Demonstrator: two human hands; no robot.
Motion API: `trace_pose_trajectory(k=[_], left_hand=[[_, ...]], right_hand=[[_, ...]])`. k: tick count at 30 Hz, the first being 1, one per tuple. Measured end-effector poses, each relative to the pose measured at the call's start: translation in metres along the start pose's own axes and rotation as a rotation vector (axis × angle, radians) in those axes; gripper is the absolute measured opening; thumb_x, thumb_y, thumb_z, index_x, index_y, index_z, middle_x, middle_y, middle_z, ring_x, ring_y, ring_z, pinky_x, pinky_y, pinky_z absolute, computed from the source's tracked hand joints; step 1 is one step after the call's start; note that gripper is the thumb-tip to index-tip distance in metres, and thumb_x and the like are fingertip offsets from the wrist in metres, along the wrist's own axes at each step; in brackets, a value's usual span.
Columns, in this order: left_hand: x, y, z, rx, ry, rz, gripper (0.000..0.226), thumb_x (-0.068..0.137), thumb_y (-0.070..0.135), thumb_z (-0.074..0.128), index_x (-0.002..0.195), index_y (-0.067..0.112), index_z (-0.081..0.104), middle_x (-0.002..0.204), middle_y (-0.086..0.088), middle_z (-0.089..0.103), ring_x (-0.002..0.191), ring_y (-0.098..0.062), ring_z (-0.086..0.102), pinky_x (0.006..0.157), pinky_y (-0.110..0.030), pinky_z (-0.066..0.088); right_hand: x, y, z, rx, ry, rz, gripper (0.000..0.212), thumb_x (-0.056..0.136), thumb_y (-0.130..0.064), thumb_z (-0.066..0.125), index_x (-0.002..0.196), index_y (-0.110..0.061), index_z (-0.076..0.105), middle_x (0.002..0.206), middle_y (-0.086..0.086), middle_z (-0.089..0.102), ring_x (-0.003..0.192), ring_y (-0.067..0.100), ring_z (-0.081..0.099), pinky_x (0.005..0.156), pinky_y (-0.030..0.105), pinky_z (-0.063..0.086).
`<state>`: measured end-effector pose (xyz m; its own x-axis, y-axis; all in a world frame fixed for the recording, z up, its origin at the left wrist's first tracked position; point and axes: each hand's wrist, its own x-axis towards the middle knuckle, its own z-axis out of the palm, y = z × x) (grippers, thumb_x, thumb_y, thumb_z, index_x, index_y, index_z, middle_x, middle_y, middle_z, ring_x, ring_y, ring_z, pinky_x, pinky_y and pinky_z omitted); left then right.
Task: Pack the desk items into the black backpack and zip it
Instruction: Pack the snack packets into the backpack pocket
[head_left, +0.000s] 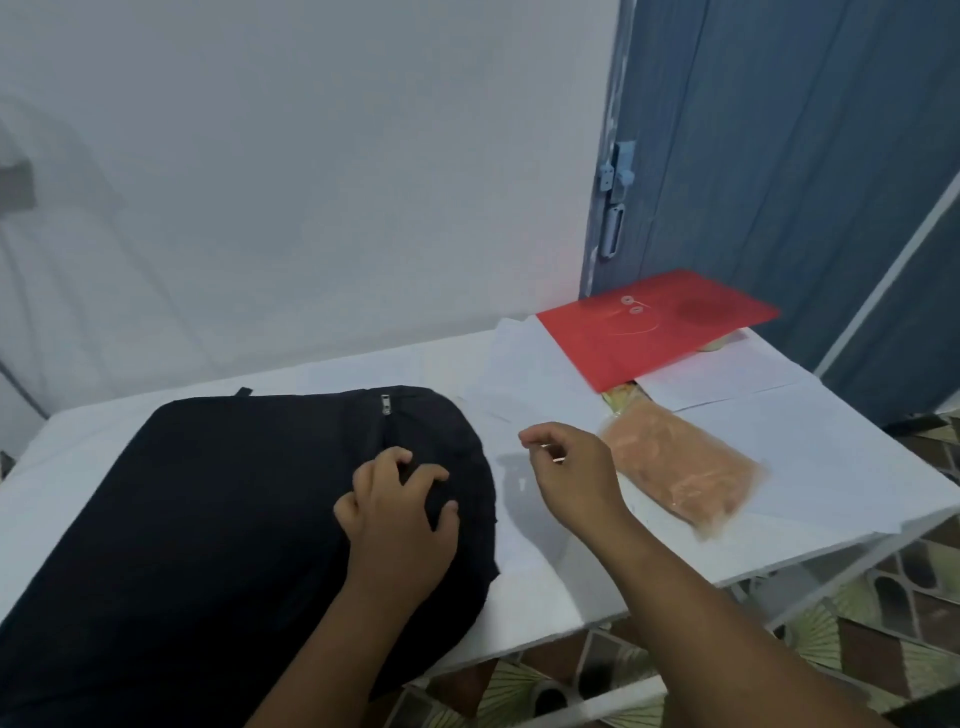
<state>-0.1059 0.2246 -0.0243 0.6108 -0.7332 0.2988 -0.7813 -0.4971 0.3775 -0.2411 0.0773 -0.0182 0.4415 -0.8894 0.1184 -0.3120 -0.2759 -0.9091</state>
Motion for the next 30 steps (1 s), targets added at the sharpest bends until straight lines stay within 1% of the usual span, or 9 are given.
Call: trace_pose_trajectory(k=[2,5,8,10,12,17,23,27,30], left_hand=[[0.006,0.015,0.022,0.013,-0.098,-0.057,0.039,0.091,0.040,0.065,0.129,0.035,0.059,0.150,0.003,0.036,0.141,-0.021,0.025,0.109,-0.049,0.023],[0.003,0.034,0.057,-0.022,-0.168,-0.160,0.043,0.099,0.035,0.053,0.140,0.023,0.047,0.161,-0.006,0.023,0.149,-0.026,0.014,0.114,-0.054,0.018],[-0.002,0.038,0.080,0.054,-0.132,-0.172,0.044,0.096,0.033,0.047,0.136,0.016,0.048,0.157,-0.014,0.030,0.147,-0.035,0.021,0.110,-0.061,0.024],[0.001,0.041,0.081,0.076,-0.123,-0.218,0.051,0.085,0.036,0.041,0.131,0.015,0.049,0.152,-0.015,0.035,0.144,-0.036,0.026,0.107,-0.062,0.026],[0.005,0.048,0.080,0.084,-0.106,-0.269,0.055,0.077,0.036,0.038,0.126,0.015,0.051,0.148,-0.015,0.037,0.140,-0.036,0.029,0.106,-0.062,0.027],[0.007,0.062,0.085,0.162,-0.066,-0.312,0.053,0.072,0.032,0.040,0.119,0.012,0.054,0.139,-0.017,0.043,0.134,-0.037,0.034,0.100,-0.063,0.031],[0.001,0.063,0.081,0.157,-0.076,-0.345,0.051,0.077,0.037,0.039,0.124,0.019,0.050,0.147,-0.008,0.038,0.143,-0.028,0.027,0.107,-0.059,0.028],[0.003,0.065,0.081,0.181,-0.082,-0.356,0.051,0.076,0.038,0.038,0.123,0.022,0.050,0.147,-0.005,0.038,0.143,-0.026,0.028,0.107,-0.056,0.028],[0.003,0.064,0.082,0.184,-0.082,-0.363,0.050,0.076,0.039,0.038,0.122,0.023,0.050,0.146,-0.004,0.038,0.142,-0.025,0.028,0.107,-0.055,0.027]], right_hand=[[0.017,0.016,-0.023,-0.098,0.035,0.024,0.025,0.093,-0.008,0.058,0.107,-0.021,0.072,0.107,-0.011,0.069,0.093,0.004,0.063,0.090,0.024,0.051],[0.045,0.043,-0.055,-0.362,0.062,0.065,0.030,0.091,-0.017,0.060,0.120,-0.019,0.066,0.126,-0.002,0.062,0.119,0.018,0.055,0.101,0.032,0.045],[0.071,0.065,-0.077,-0.650,0.060,0.164,0.036,0.089,-0.030,0.054,0.122,-0.019,0.060,0.127,0.003,0.056,0.120,0.029,0.047,0.097,0.043,0.042],[0.086,0.076,-0.083,-0.710,0.046,0.203,0.039,0.085,-0.040,0.051,0.117,-0.018,0.057,0.119,0.004,0.056,0.113,0.029,0.047,0.093,0.045,0.042],[0.100,0.085,-0.088,-0.735,0.014,0.219,0.046,0.088,-0.049,0.050,0.120,-0.016,0.054,0.121,0.004,0.056,0.117,0.028,0.046,0.095,0.045,0.037],[0.127,0.095,-0.092,-0.863,-0.070,0.192,0.059,0.090,-0.065,0.041,0.120,-0.016,0.058,0.122,0.006,0.057,0.118,0.028,0.046,0.097,0.044,0.031],[0.145,0.091,-0.089,-0.926,-0.156,0.105,0.058,0.078,-0.059,0.060,0.115,-0.015,0.055,0.119,0.006,0.058,0.115,0.027,0.049,0.095,0.042,0.031],[0.154,0.091,-0.084,-0.926,-0.173,0.128,0.057,0.078,-0.057,0.060,0.117,-0.016,0.053,0.121,0.006,0.056,0.116,0.028,0.050,0.095,0.043,0.030],[0.159,0.094,-0.083,-0.952,-0.170,0.097,0.043,0.078,-0.053,0.062,0.107,-0.021,0.060,0.115,0.003,0.056,0.110,0.026,0.050,0.092,0.042,0.030]])
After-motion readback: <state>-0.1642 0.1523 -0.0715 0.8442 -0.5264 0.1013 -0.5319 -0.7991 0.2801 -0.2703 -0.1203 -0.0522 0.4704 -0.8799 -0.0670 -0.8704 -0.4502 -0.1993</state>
